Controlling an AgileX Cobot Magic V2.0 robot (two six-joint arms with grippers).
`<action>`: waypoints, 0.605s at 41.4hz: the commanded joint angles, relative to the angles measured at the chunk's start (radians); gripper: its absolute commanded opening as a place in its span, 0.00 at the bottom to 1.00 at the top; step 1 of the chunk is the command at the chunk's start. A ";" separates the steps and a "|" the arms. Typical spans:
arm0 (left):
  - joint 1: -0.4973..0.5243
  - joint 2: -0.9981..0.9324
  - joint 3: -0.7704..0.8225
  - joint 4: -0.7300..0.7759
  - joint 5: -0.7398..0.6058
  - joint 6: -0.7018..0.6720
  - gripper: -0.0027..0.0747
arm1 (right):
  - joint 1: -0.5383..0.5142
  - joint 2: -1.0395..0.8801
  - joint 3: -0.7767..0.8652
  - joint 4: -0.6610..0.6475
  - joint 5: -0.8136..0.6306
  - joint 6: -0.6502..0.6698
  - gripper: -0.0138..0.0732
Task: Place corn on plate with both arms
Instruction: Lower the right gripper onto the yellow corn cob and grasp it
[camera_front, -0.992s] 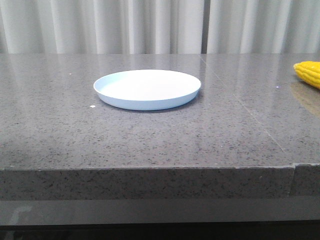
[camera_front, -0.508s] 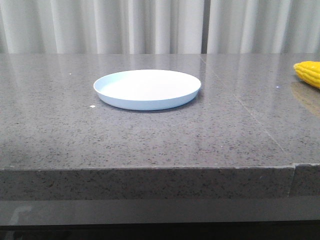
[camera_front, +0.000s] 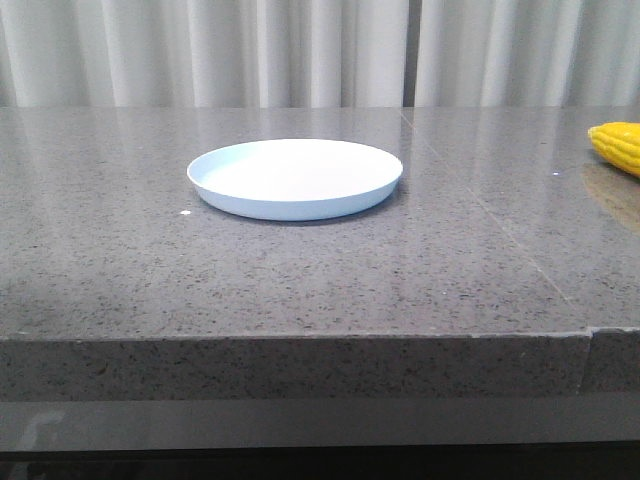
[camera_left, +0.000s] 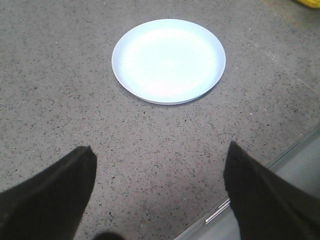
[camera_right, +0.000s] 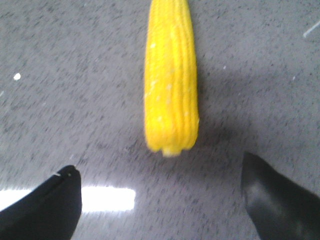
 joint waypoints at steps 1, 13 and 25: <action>-0.007 -0.006 -0.024 -0.013 -0.075 -0.010 0.69 | -0.021 0.064 -0.115 -0.007 -0.011 -0.008 0.92; -0.007 -0.004 -0.024 -0.013 -0.077 -0.010 0.69 | -0.021 0.275 -0.249 -0.011 -0.018 -0.008 0.92; -0.007 -0.004 -0.024 -0.013 -0.077 -0.010 0.69 | -0.021 0.409 -0.254 -0.027 -0.075 -0.008 0.91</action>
